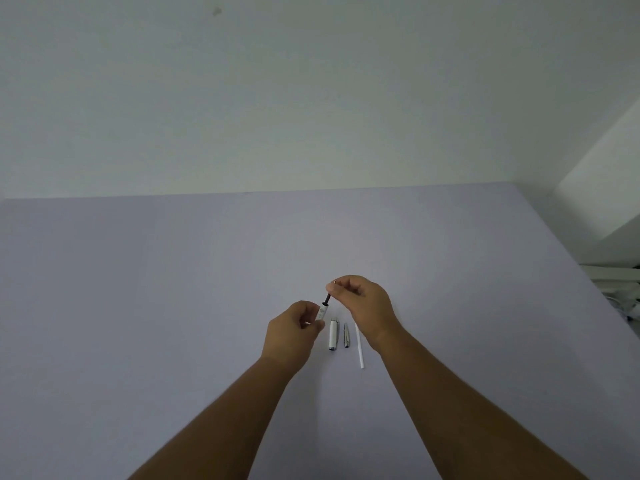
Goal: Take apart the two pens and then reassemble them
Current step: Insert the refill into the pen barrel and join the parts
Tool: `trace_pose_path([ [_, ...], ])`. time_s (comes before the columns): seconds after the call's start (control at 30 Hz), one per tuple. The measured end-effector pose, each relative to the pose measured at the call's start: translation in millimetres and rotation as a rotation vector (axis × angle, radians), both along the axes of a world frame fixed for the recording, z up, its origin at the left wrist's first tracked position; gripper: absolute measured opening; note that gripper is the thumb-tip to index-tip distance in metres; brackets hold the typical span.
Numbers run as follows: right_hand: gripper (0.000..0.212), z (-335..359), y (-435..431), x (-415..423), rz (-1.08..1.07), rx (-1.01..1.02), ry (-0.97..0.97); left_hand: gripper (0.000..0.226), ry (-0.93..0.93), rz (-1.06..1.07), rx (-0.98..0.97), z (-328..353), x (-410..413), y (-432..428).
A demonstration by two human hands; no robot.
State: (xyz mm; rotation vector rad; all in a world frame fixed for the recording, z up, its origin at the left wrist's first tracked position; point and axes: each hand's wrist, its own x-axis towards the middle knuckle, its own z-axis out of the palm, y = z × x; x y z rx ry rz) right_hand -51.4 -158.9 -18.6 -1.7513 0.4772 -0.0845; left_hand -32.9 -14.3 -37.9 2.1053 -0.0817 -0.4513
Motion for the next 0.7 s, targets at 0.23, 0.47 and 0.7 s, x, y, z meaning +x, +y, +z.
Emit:
trace_pose_path([
  [0.23, 0.021, -22, -18, -10, 0.091, -0.648, 0.434, 0.008, 0.060, 0.054, -0.024, -2, -2, 5],
  [0.47, 0.019, -47, 4, -17, 0.121, -0.857, 0.525, 0.008, 0.078, 0.061, -0.002, -8, -8, 9],
  [0.7, 0.021, -45, 12, -18, 0.024, -0.751, 0.484, 0.009, 0.096, 0.062, 0.005, -9, -10, 13],
])
